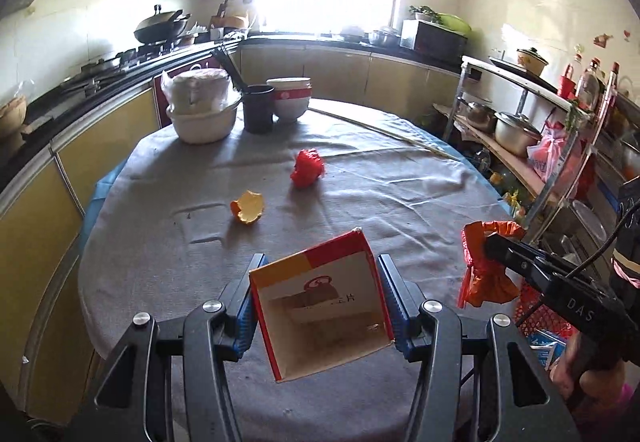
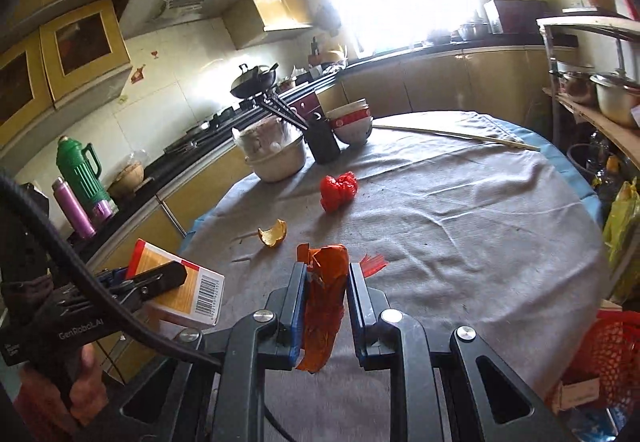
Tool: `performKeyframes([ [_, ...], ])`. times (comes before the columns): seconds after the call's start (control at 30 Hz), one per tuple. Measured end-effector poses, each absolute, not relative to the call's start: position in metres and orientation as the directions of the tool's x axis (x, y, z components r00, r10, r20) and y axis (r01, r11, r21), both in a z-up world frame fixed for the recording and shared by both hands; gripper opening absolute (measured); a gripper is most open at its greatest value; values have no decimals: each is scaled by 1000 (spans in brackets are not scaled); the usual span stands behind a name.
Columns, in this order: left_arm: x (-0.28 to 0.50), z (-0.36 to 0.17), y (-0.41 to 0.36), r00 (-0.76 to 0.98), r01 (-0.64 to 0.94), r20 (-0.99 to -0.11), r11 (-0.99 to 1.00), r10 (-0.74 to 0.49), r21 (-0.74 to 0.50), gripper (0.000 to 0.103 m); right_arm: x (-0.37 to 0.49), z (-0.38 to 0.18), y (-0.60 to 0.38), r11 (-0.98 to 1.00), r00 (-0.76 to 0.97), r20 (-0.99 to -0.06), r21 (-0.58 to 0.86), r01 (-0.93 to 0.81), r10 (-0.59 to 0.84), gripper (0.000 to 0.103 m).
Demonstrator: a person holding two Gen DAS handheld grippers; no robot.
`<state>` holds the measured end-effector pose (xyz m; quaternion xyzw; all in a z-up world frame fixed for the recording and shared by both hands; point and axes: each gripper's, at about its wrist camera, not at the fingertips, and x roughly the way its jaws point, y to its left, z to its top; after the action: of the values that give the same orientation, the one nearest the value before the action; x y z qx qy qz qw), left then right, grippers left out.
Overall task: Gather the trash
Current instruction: 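Carry the medicine box with the left tool while the right tool carries the orange wrapper to the basket, then open both tools over the red basket to drop the wrapper and medicine box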
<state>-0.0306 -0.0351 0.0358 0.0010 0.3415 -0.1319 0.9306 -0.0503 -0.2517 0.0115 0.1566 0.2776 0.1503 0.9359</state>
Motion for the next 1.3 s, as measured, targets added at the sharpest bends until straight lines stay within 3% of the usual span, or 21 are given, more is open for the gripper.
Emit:
performKeyframes([
  [0.57, -76, 59, -97, 741, 345, -605, 938, -291, -29, 56, -128, 35, -309, 906, 866, -398, 404, -129, 301, 21],
  [1.3, -106, 61, -216, 684, 538, -615, 841, -394, 59, 56, -201, 19, -415, 872, 911, -374, 488, 33, 174, 21],
])
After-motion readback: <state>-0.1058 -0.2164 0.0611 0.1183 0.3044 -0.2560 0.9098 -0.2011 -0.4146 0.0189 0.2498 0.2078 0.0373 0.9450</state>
